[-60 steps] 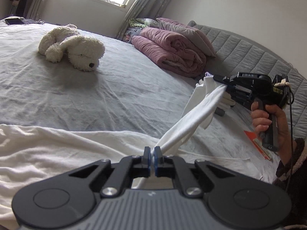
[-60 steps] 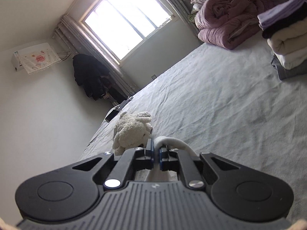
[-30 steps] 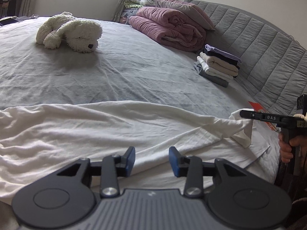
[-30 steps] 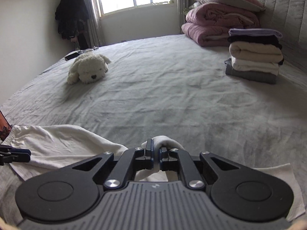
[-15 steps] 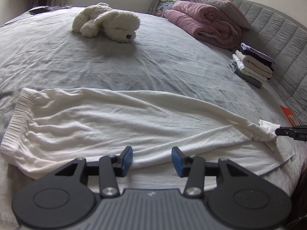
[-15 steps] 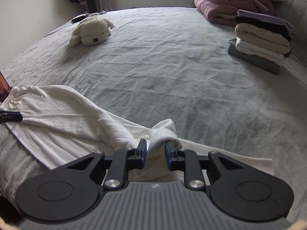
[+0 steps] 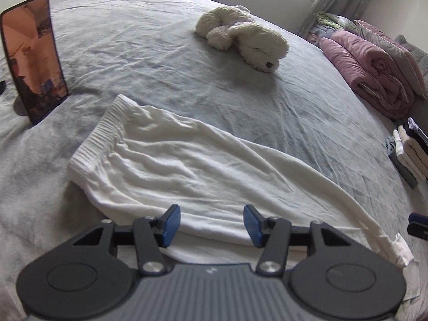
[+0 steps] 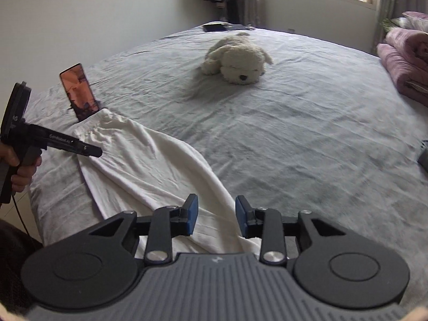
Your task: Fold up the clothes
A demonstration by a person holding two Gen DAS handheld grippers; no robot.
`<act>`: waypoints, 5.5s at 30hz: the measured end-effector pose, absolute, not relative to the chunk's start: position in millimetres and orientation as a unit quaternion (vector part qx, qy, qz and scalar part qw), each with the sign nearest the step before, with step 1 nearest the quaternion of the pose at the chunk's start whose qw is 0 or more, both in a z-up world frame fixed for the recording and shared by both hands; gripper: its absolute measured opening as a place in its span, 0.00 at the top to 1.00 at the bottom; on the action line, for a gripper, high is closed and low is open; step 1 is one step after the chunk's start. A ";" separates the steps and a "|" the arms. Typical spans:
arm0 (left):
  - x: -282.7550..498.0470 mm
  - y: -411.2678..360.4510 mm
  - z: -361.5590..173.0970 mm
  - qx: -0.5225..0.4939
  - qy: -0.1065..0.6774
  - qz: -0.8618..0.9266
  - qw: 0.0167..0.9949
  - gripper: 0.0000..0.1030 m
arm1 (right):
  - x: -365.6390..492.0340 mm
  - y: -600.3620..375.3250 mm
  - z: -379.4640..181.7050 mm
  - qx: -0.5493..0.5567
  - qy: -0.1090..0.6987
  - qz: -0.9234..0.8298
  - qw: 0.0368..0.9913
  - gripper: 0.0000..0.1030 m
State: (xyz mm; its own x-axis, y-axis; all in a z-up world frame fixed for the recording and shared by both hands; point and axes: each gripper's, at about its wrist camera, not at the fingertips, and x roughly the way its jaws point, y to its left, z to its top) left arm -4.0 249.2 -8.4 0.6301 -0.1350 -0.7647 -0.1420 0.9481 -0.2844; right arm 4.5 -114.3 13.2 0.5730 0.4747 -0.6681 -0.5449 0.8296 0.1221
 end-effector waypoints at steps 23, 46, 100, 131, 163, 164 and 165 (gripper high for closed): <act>-15.7 303.5 -19.7 -0.188 0.367 0.181 0.893 0.80 | 34.0 -75.1 -44.3 -0.118 0.367 0.367 0.847 0.89; -18.5 323.8 -19.1 -0.217 0.350 0.200 0.889 0.96 | -14.6 -76.5 -7.9 -0.112 0.357 0.478 0.795 0.98; 4.1 82.6 -17.2 -0.038 0.409 -0.228 0.883 0.51 | 30.8 -221.8 -9.5 0.006 0.427 0.237 0.873 0.66; -29.5 19.7 -25.3 0.014 0.381 -0.386 0.840 0.55 | -37.9 -235.7 21.4 0.011 0.362 0.209 0.908 0.96; -45.7 -57.5 -40.6 0.073 0.406 -0.523 0.746 0.55 | -23.3 -254.5 -28.7 0.054 0.428 0.203 0.879 0.99; -46.5 -59.8 -40.2 0.078 0.404 -0.524 0.746 0.56 | -26.4 -258.6 -25.3 0.057 0.420 0.192 0.885 0.99; -47.2 -62.2 -39.6 0.083 0.402 -0.525 0.746 0.56 | -29.7 -263.6 -21.6 0.062 0.416 0.182 0.889 0.99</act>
State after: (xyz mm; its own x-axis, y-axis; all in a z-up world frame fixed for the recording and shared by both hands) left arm -47.2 -62.2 -39.6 0.1260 -0.7159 -0.6868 0.8495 0.4354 -0.2979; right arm -29.7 -263.6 -21.6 0.5887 0.3745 -0.7164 -0.2715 0.9263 0.2612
